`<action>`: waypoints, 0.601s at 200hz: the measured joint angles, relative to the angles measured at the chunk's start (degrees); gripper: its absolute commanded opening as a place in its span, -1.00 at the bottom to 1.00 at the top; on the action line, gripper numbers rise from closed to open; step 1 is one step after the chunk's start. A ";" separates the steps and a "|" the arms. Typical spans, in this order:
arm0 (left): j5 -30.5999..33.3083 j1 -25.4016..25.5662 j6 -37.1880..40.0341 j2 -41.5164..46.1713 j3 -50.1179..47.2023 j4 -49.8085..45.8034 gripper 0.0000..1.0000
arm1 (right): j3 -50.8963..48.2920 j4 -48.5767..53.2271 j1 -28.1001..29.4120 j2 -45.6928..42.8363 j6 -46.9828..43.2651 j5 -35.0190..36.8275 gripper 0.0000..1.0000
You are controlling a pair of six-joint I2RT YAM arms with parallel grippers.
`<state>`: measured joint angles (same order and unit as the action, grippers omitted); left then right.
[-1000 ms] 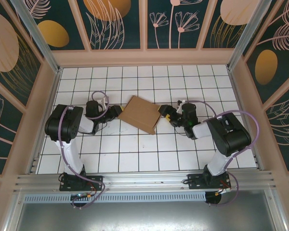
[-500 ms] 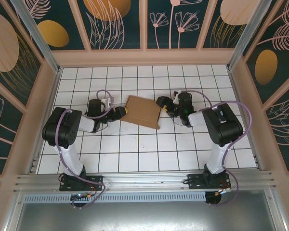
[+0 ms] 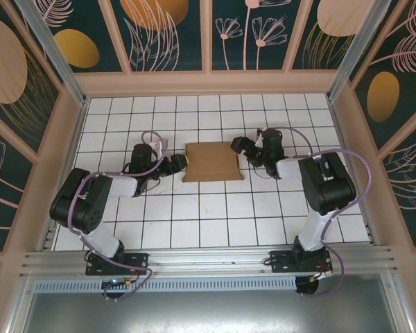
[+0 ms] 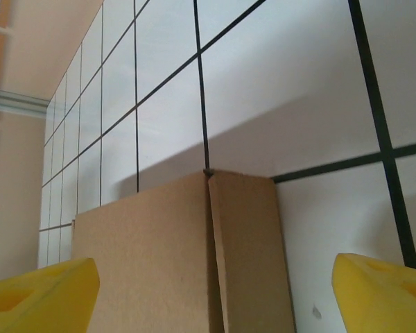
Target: Fold the paper box
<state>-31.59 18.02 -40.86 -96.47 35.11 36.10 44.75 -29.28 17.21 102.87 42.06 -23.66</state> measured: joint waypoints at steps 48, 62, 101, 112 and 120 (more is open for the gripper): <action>1.05 -0.02 1.09 -8.17 6.95 -2.49 -0.11 | -4.68 -1.36 -0.02 -2.49 0.00 -0.37 0.75; 0.81 0.00 0.96 -9.99 7.74 -2.78 -0.21 | -5.51 -1.60 -0.02 -3.10 0.00 -0.37 0.75; -0.81 -0.13 0.33 -10.97 8.04 -1.60 -0.42 | -5.99 -1.79 -0.02 -3.41 0.00 -0.39 0.75; -1.31 -0.35 0.07 -11.08 7.96 -1.16 -0.43 | -6.03 -1.90 -0.02 -3.41 0.00 -0.39 0.75; -1.86 -0.68 -0.31 -11.23 7.61 -0.31 -0.45 | -6.23 -2.29 -0.02 -3.41 0.00 -0.42 0.75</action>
<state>-33.45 17.34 -41.17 -107.70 42.72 35.79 38.52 -31.57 17.19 99.46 42.06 -24.08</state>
